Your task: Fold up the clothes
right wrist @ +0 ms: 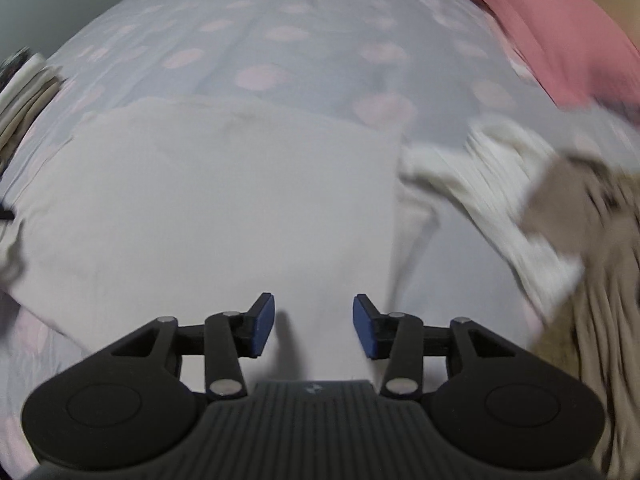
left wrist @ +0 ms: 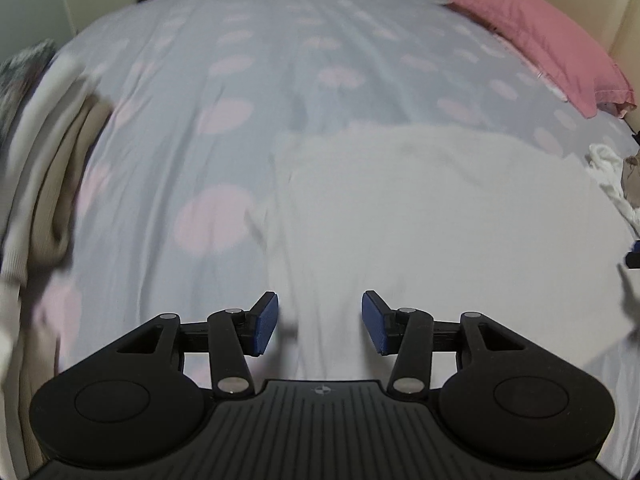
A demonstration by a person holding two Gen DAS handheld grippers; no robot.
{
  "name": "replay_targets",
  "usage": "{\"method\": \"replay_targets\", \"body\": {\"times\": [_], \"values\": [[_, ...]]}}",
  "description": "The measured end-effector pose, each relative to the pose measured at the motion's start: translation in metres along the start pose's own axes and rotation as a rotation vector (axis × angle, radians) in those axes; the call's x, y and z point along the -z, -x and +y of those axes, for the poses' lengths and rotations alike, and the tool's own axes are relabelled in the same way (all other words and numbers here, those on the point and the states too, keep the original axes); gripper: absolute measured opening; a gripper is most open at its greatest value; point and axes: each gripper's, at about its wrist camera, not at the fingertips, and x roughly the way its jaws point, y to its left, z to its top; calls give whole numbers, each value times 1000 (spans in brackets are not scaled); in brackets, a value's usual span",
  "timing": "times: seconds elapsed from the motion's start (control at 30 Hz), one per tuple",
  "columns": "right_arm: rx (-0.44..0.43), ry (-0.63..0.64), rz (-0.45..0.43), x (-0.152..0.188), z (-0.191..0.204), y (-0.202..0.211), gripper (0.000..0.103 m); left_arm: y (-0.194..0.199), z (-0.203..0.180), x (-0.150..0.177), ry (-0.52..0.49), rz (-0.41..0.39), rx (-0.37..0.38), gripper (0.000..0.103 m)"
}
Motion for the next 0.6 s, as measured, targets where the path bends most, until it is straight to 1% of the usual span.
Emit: {"method": "replay_targets", "body": {"times": [0.1, 0.27, 0.4, 0.47, 0.6], "values": [[-12, -113, 31, 21, -17, 8, 51, 6, 3, 17, 33, 9, -12, 48], [-9, -268, 69, 51, -34, 6, 51, 7, 13, 43, 150, 40, 24, 49], [-37, -399, 108, 68, -40, -6, 51, 6, 20, 62, 238, 63, 51, 49], [-46, -427, 100, 72, -41, -10, 52, 3, 21, 66, 256, 65, 57, 49], [-46, -421, 82, 71, -37, -16, 55, -1, 19, 69, 268, 63, 47, 50]]}}
